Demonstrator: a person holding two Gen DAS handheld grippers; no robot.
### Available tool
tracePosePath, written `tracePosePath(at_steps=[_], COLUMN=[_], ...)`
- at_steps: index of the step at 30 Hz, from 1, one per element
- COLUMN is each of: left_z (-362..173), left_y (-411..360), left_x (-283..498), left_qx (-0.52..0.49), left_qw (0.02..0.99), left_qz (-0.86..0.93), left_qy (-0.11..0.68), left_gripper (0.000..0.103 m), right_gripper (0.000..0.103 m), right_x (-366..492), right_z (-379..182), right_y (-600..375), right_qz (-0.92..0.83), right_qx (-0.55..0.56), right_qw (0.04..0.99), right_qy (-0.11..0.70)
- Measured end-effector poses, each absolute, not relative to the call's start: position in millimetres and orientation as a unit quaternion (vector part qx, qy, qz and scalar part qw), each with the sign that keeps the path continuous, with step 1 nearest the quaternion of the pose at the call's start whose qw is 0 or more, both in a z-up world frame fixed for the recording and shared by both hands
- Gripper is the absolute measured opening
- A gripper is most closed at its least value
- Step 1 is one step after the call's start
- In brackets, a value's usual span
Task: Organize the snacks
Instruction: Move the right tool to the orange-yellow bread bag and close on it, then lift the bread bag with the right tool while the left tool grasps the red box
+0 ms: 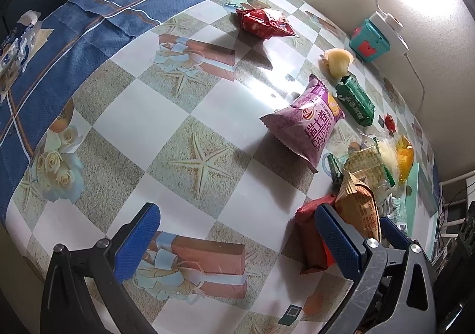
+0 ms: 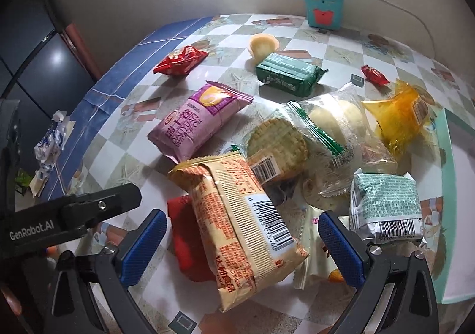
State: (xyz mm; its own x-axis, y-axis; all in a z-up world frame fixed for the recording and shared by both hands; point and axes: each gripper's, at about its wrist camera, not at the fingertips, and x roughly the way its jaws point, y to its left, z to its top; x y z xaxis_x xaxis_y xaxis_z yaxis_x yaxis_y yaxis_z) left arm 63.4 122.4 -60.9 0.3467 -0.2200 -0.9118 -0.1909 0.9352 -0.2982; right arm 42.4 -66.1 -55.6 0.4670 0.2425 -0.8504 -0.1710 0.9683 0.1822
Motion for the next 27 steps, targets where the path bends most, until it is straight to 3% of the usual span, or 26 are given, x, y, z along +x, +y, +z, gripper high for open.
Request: tracePosePath(at_steps=[4, 6, 10, 12, 27], left_z=[-60.9, -60.2, -54.9, -53.1, -46.7], left_y=[122.4, 122.0, 119.5, 117.9, 86.4], left_x=[62.8, 62.6, 62.1, 62.2, 67.7], left_qx=[-0.176, -0.173, -0.166, -0.166, -0.169], left_qw=[0.799, 0.798, 0.798, 0.796, 0.772], left_qz=[-0.004, -0.001, 0.006, 0.008, 0.023], left_qy=[0.576, 0.578, 0.579, 0.582, 0.613], left_gripper=[0.103, 0.103, 0.103, 0.103, 0.103], right_gripper=[0.099, 0.085, 0.074, 0.064, 0.055], right_x=[40.8, 41.1, 40.1, 40.4, 34.1], right_z=[-56.5, -59.5, -59.9, -59.1, -44.6], right_y=[-62.5, -61.9, -63.4, -65.8, -97.9], right_qz=[0.121, 0.122, 0.123, 0.12, 0.105], right_qx=[0.021, 0.022, 0.029, 0.033, 0.093], right_qw=[0.854, 0.85, 0.847, 0.845, 0.84], right_qy=[0.505, 0.513, 0.516, 0.519, 0.525])
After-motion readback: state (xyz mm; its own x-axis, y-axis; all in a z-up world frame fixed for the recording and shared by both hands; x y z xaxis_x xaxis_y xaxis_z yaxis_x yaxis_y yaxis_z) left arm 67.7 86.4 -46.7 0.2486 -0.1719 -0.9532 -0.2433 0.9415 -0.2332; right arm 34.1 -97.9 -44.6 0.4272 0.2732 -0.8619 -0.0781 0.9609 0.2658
